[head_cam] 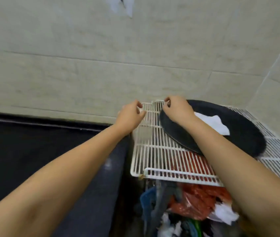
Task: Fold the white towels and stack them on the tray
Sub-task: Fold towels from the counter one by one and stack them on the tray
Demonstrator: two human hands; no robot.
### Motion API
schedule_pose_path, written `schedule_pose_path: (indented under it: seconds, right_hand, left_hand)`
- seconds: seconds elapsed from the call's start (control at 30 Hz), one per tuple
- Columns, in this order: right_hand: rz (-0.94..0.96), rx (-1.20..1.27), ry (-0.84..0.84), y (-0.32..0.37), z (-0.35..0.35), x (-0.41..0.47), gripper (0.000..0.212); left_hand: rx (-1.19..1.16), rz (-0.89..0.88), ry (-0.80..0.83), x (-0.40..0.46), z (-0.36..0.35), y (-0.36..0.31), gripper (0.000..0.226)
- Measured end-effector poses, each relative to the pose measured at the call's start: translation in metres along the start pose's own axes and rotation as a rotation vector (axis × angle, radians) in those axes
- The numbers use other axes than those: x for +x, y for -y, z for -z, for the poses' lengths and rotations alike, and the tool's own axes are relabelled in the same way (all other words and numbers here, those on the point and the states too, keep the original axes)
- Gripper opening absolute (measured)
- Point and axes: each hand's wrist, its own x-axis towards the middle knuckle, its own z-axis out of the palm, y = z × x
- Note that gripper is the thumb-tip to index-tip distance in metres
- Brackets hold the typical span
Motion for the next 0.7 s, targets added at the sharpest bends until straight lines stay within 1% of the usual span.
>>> schedule_pose_path:
  seconds: [0.1, 0.2, 0.37, 0.53, 0.63, 0.7]
  right_hand:
    - [0.157, 0.063, -0.001, 0.094, -0.047, -0.029, 0.036]
    - [0.330, 0.117, 0.025, 0.190, -0.105, -0.073, 0.035]
    - [0.614, 0.082, 0.113, 0.337, -0.202, -0.155, 0.045]
    - [0.824, 0.018, 0.270, 0.450, -0.286, -0.215, 0.048]
    - [0.917, -0.052, 0.363, 0.511, -0.331, -0.236, 0.048]
    - [0.948, -0.075, 0.400, 0.546, -0.357, -0.242, 0.048]
  left_hand:
    - [0.067, 0.077, -0.114, -0.056, 0.073, 0.072, 0.022]
    - [0.171, 0.166, -0.166, -0.126, 0.147, 0.151, 0.022]
    - [0.316, 0.414, -0.225, -0.254, 0.255, 0.267, 0.027]
    - [0.482, 0.689, -0.247, -0.361, 0.332, 0.360, 0.035]
    - [0.494, 0.832, -0.265, -0.408, 0.366, 0.409, 0.037]
    - [0.503, 0.885, -0.261, -0.427, 0.385, 0.440, 0.038]
